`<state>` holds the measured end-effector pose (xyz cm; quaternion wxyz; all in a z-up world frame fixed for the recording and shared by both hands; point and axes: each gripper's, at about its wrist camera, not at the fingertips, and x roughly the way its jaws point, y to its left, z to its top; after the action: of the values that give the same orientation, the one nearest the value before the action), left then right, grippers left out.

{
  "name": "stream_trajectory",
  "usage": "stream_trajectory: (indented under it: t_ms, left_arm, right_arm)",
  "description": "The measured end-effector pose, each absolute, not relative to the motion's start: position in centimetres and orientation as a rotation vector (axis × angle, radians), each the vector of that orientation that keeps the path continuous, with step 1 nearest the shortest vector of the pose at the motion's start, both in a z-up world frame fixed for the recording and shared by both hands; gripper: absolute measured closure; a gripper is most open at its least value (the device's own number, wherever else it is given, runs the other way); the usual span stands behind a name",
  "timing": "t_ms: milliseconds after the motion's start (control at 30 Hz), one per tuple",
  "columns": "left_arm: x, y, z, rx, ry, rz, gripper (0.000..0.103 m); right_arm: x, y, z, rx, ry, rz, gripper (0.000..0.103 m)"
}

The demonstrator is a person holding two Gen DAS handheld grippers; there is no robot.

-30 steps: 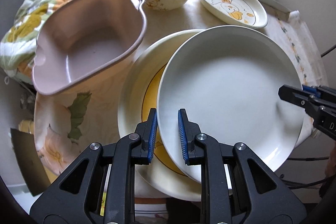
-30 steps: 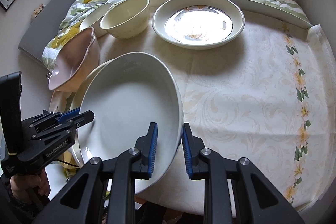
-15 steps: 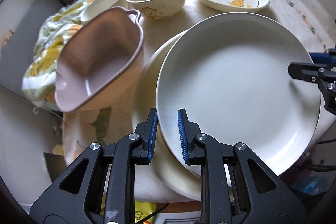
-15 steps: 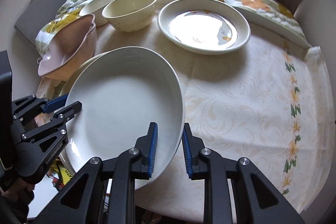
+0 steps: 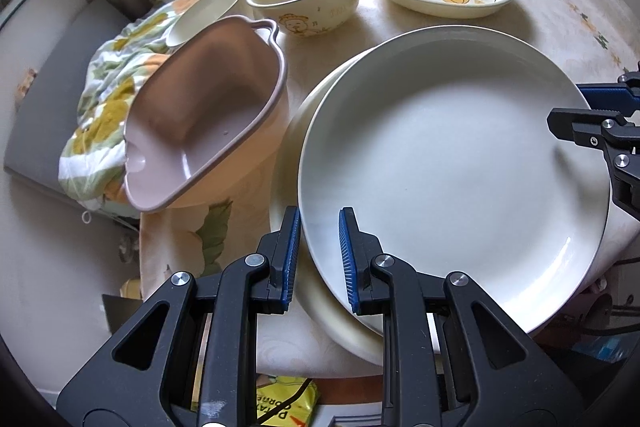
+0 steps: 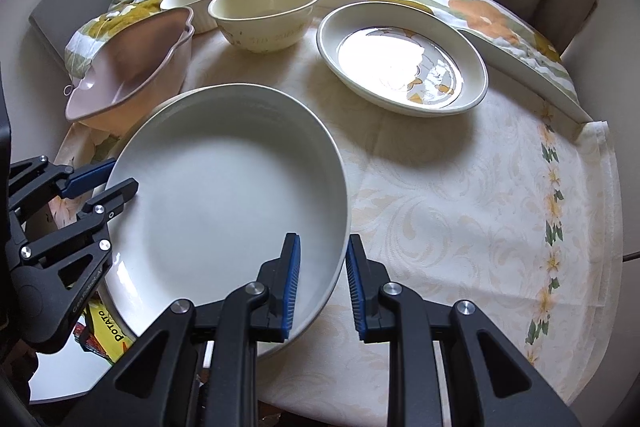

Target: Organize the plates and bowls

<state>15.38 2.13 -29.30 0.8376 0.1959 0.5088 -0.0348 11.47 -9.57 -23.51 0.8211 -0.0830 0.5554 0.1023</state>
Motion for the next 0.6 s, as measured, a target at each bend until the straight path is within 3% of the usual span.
stream_trajectory:
  t_ms: [600]
  left_arm:
    - [14.72,2.2,-28.75,0.426,1.07,-0.047,0.086]
  right_arm:
    - [11.18,-8.84,-23.52,-0.209,1.177,0.22,0.082]
